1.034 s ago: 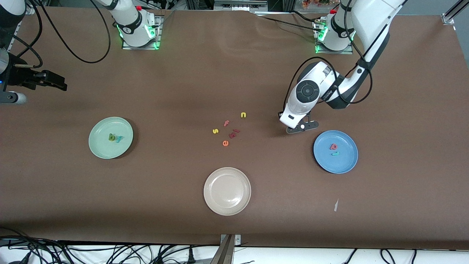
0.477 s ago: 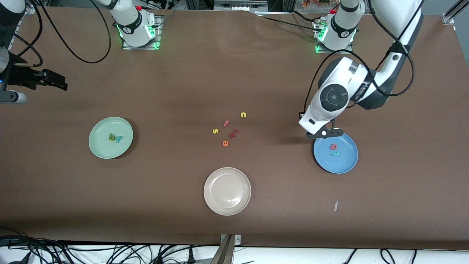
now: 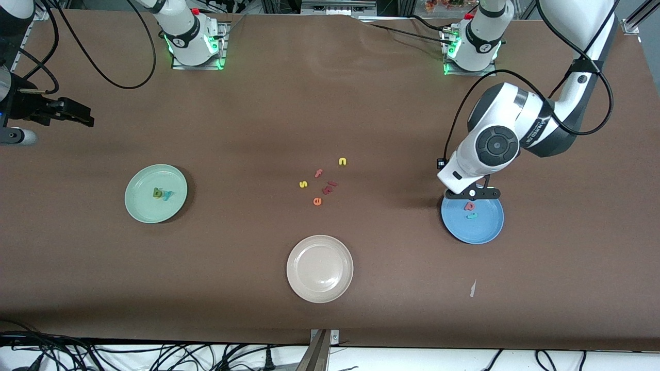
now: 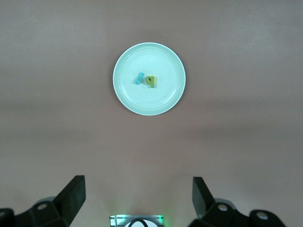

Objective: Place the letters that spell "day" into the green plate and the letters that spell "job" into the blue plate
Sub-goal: 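Carry the blue ring onto the blue plate and open the left gripper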

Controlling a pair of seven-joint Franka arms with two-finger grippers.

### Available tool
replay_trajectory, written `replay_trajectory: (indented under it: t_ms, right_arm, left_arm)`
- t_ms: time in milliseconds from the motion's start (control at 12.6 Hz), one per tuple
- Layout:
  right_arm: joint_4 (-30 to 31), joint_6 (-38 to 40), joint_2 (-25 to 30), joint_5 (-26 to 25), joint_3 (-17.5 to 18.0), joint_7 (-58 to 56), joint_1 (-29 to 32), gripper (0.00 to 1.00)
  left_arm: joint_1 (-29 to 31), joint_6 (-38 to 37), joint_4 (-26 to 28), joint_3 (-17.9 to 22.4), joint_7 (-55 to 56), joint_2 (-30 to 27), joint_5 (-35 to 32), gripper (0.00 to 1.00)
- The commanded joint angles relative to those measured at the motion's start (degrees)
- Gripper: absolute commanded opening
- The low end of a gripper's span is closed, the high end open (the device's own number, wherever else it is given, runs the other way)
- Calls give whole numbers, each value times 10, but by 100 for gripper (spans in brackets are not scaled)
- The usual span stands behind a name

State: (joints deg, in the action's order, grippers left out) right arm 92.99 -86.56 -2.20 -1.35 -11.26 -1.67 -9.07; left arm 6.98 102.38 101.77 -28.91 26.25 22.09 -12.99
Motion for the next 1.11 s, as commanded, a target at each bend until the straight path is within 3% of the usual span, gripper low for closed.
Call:
replay_trajectory:
  t_ms: [0,477,1034]
  right_arm:
    - [-8,10,3,4,8,5,9,100]
    - [-7,10,4,4,11,6,9,100]
    - [-7,11,4,4,11,6,8,100]
  left_arm:
    - [8,-17,-12,-4,-29,-2,16,0]
    - [8,-21,-13,-4,-33,-2,16,0]
    - [45,-22,-13,-4,-155,-3,17,0]
